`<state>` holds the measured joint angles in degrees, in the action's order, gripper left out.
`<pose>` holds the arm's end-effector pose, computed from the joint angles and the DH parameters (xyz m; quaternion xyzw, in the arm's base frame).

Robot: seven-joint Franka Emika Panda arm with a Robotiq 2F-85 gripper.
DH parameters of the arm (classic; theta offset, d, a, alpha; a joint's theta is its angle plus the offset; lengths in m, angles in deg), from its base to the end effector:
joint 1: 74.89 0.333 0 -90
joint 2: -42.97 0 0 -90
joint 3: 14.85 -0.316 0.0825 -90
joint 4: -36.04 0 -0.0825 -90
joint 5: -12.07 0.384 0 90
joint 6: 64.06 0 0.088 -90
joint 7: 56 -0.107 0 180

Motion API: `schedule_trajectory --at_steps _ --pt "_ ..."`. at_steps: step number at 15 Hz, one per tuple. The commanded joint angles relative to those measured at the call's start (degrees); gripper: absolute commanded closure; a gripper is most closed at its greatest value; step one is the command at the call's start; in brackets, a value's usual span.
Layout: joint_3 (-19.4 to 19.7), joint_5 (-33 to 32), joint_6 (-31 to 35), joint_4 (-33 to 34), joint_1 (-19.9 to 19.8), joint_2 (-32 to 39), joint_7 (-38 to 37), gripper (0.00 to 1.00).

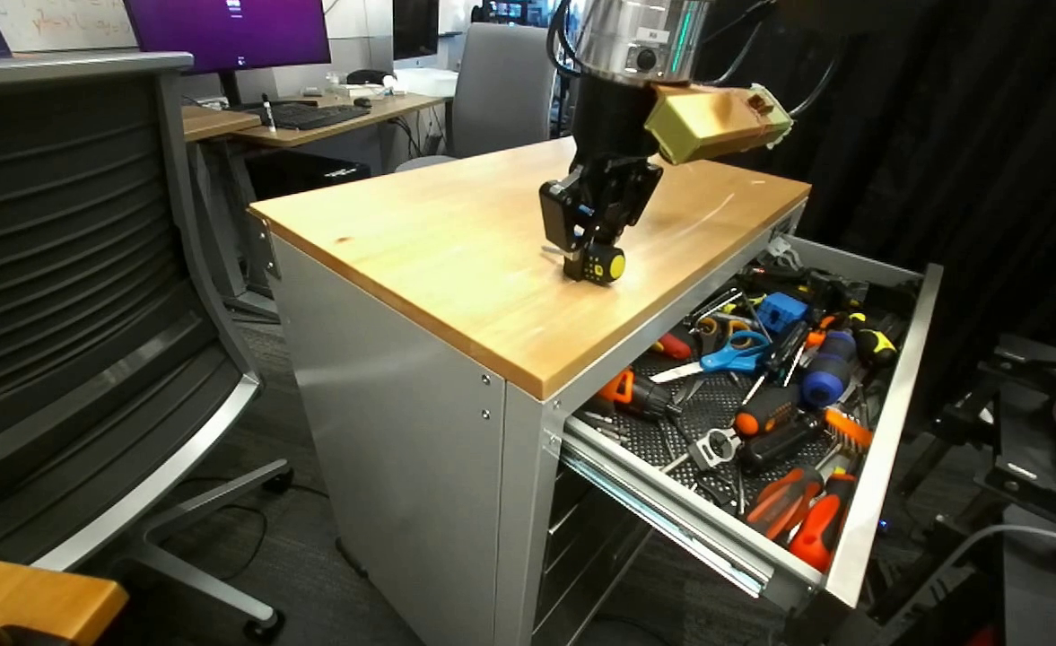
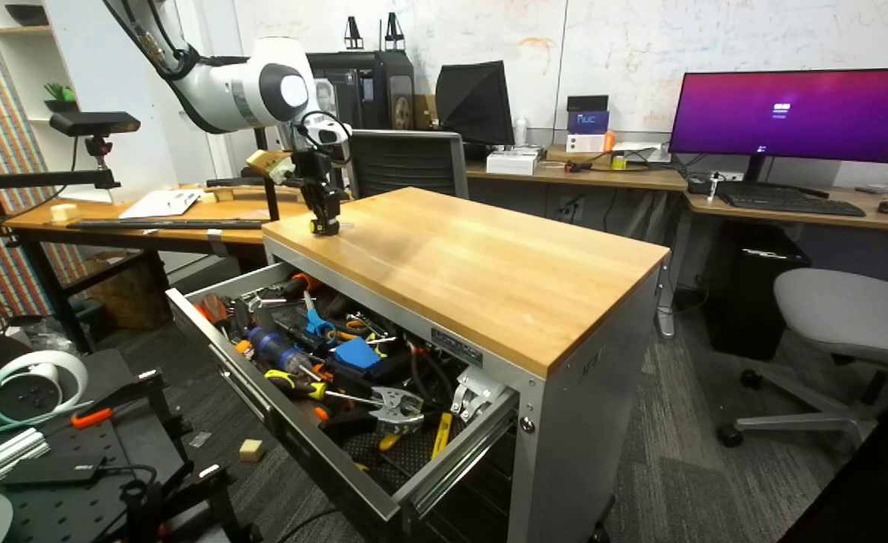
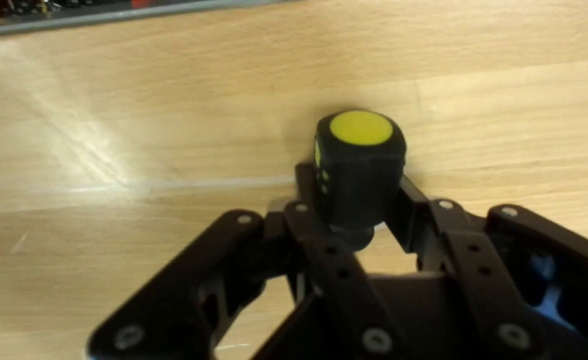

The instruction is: Pick up the screwdriver from the top of cabinet, put it in the drawer and close the drawer

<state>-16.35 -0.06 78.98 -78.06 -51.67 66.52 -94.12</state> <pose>0.5621 0.2595 0.2632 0.9963 -0.0365 0.0727 0.0286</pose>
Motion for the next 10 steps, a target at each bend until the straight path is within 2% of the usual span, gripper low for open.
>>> schedule_trajectory --at_steps 1,5,10 --pt "2.66 -5.24 -8.07 -0.52 0.79 -1.60 -3.82 0.82" --pt "2.05 -8.55 -12.60 -6.91 -0.87 -5.95 -4.95 0.84" --pt "0.29 -8.59 -9.89 -15.49 -3.90 -11.16 -2.95 0.86"
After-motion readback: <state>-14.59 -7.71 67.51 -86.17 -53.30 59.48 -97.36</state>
